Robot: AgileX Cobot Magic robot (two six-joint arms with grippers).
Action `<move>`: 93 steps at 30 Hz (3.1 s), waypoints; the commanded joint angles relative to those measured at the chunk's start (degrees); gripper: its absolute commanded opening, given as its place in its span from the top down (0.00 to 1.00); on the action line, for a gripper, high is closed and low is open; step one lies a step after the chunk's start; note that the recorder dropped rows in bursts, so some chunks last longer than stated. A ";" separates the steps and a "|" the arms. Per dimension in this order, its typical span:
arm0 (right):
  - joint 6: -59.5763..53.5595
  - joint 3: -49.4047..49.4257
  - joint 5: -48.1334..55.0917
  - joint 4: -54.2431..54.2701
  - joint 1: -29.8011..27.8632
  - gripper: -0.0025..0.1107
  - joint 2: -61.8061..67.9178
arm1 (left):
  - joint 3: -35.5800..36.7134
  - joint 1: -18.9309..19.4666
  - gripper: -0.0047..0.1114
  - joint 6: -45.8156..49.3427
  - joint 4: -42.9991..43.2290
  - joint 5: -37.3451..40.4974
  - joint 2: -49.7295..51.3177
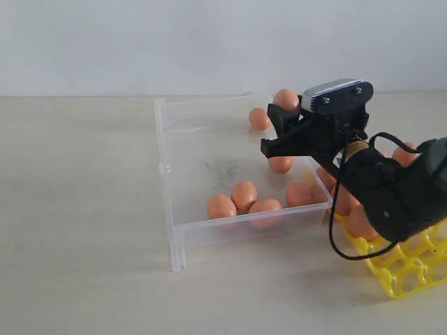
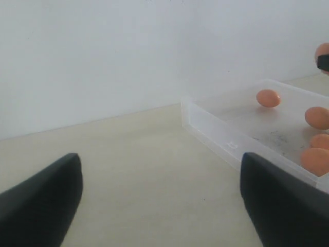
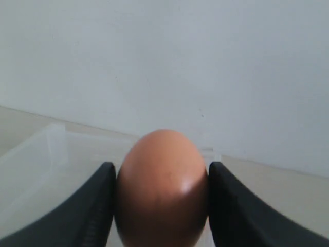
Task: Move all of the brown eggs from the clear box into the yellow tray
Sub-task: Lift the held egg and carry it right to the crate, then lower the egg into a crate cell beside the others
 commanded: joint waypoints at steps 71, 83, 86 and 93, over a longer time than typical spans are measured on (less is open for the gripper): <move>11.55 29.96 13.36 30.20 -1.06 0.98 -13.14 | 0.23 -0.35 0.29 -0.45 -0.38 -0.39 -0.22; 15.96 29.96 18.00 29.01 -1.06 0.98 -14.95 | 0.23 -0.35 0.29 -0.45 -0.38 -0.39 -0.22; 16.04 29.96 18.45 30.61 -1.06 0.98 -14.95 | 0.23 -0.35 0.29 -0.45 -0.38 -0.39 -0.22; 15.97 29.96 18.79 31.24 -1.06 0.98 -15.08 | 0.23 -0.35 0.29 -0.45 -0.38 -0.39 -0.22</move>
